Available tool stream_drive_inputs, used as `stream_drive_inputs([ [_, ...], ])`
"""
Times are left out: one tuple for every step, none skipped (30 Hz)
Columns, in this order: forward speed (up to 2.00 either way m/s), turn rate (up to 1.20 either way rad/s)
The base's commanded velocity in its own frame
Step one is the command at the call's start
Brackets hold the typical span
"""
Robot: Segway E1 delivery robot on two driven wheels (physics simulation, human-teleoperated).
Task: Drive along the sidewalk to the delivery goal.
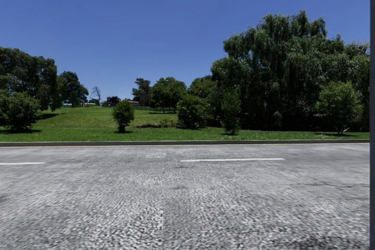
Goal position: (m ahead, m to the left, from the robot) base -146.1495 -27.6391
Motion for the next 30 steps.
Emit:
stream_drive_inputs([
  [-0.04, 0.00],
  [-0.12, 0.00],
  [-0.28, 0.00],
  [-0.28, 0.00],
  [-0.36, 0.00],
  [-0.40, 0.00],
  [-0.42, 0.00],
  [-0.43, 0.00],
  [-0.43, 0.00],
  [-0.49, 0.00],
  [-0.59, 0.00],
  [-0.68, 0.00],
  [-0.70, 0.00],
  [-0.70, 0.00],
  [-0.71, 0.00],
  [-0.71, 0.00],
  [-0.71, 0.00],
  [-0.71, 0.00],
  [-0.71, 0.00],
  [-0.71, 0.00],
  [-0.71, 0.00],
  [-0.71, 0.00],
  [-0.71, 0.00],
  [-0.71, 0.00],
  [-0.71, 0.00],
  [-0.71, 0.00],
  [-0.71, 0.00],
  [-0.71, 0.00],
  [-0.71, 0.00],
  [-0.71, 0.00],
])
